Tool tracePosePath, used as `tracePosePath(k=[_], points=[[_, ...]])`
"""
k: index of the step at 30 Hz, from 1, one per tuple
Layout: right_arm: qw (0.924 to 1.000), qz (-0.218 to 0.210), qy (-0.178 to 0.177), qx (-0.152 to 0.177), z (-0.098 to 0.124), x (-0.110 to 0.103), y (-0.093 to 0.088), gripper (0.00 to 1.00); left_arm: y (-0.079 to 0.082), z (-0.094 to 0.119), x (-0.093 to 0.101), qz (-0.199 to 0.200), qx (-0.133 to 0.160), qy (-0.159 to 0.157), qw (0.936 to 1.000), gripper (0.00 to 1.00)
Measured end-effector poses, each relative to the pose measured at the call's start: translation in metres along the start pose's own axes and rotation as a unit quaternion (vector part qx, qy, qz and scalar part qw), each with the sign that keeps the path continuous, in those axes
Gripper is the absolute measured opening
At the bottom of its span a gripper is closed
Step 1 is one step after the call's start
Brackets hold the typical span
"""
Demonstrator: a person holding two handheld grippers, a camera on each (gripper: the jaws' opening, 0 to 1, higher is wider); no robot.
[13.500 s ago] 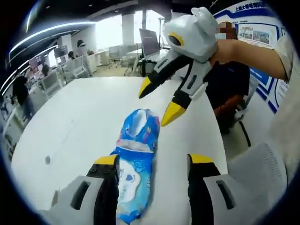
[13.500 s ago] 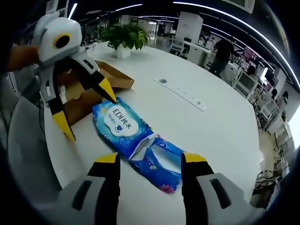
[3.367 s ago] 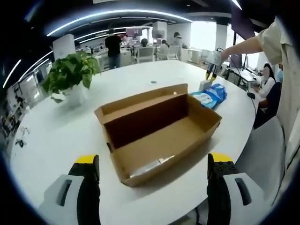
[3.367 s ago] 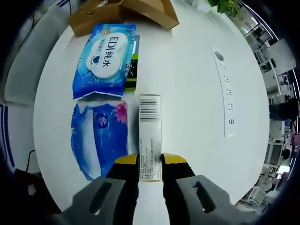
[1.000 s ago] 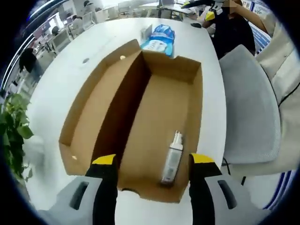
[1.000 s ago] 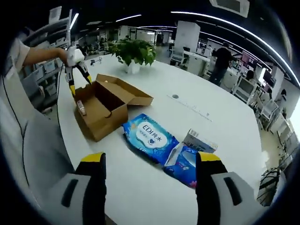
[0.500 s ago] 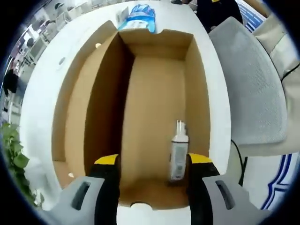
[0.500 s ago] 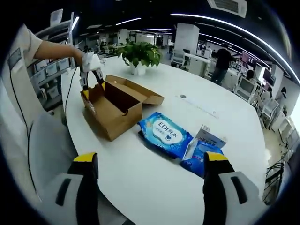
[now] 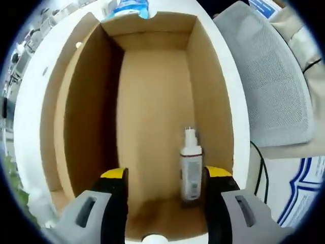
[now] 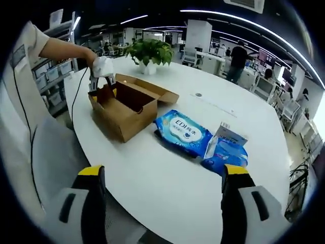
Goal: Operate the shoe box by opening the lid, removing the specified soft item, and placing it in the target area until the item is outside and the box remains undamaged.
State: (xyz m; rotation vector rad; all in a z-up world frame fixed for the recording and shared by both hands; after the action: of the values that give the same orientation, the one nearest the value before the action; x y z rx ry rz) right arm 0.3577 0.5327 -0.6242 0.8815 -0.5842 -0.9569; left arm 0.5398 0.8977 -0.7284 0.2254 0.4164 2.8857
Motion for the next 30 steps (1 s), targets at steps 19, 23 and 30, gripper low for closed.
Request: tracePosePath(k=[19,23,30], points=[[0.9999,-0.005,-0.007,-0.011,0.001,0.001,-0.008,0.88,0.000,-0.021,-0.011,0.019,0.034,0.018,0.9991,0.52],[0.9999,-0.005,-0.005,-0.008,-0.001,-0.001,-0.007,0.87,-0.001,-0.021,-0.007,0.033,0.040,0.016,0.9985,0.48],[1.0000,-0.007,0.001,-0.003,-0.005,-0.005,-0.004,0.85,-0.004,-0.024,0.003,0.056,0.049,0.006,0.9972,0.29]])
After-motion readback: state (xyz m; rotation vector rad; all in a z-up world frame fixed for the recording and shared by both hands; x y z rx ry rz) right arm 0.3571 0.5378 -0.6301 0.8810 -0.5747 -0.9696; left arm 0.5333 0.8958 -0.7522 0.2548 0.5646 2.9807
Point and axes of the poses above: the point that each gripper's makers call its tool centre point, and the gripper's own axes: z roughly backward along the fingers, x roughly to its right, y roughly out of its top, the point moved 4 cm from there along z, roughly backward along the fingers, and after that the axes turned 10 degrees about x, right-handed, at the moved point
